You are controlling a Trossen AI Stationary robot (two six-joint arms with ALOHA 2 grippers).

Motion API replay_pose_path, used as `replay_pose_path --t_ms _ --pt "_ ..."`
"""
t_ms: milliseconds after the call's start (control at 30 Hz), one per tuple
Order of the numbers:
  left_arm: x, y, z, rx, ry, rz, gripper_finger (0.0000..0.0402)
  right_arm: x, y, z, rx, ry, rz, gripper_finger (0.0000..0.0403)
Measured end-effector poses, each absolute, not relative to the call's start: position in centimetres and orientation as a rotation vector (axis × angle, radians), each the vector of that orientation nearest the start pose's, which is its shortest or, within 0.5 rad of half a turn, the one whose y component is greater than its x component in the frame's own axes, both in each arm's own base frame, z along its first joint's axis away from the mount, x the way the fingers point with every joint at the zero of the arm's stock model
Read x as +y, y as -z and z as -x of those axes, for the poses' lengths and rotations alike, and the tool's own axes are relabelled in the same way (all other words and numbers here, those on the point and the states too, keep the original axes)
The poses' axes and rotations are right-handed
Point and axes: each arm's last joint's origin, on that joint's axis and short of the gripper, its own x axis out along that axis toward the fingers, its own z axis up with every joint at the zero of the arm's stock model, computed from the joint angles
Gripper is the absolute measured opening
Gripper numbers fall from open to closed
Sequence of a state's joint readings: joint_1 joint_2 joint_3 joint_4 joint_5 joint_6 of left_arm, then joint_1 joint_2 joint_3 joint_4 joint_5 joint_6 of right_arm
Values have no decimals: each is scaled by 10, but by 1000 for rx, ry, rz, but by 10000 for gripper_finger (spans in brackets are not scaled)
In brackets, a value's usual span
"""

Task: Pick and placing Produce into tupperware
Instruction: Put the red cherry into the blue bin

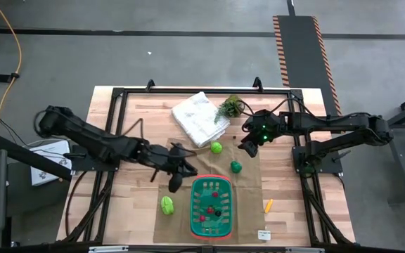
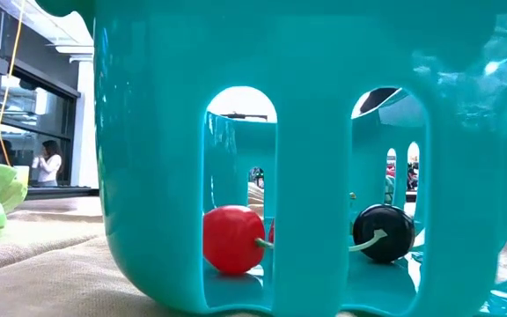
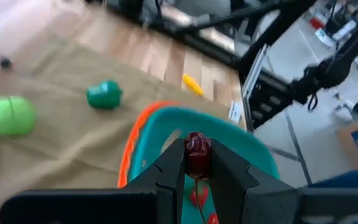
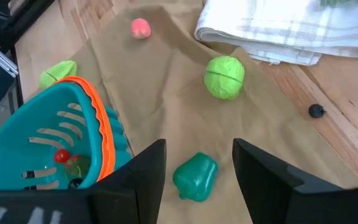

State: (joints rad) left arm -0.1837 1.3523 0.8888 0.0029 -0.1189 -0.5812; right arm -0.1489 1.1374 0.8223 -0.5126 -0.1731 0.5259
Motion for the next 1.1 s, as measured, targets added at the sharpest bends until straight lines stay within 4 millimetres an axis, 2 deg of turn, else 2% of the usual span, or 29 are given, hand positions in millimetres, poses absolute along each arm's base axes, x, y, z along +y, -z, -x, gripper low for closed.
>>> replay_pose_path --t_ms 267,467,667,1000,1067,1100 --pt "-59 -245 -324 500 -24 529 51 -29 -253 -224 809 193 -619 177" --pt "-63 -243 -348 532 -29 508 51 -28 -252 -223 829 191 -621 177" --pt "-65 -236 -358 652 -40 465 51 -24 -251 -222 849 171 -597 177" --pt "-73 -226 -389 772 13 434 51 -15 -249 -220 899 155 -567 177" --pt "-73 -222 -387 838 21 414 51 -14 -249 -220 899 151 -565 177" --pt "-75 -222 -394 817 36 414 51 -14 -248 -219 906 153 -564 177"
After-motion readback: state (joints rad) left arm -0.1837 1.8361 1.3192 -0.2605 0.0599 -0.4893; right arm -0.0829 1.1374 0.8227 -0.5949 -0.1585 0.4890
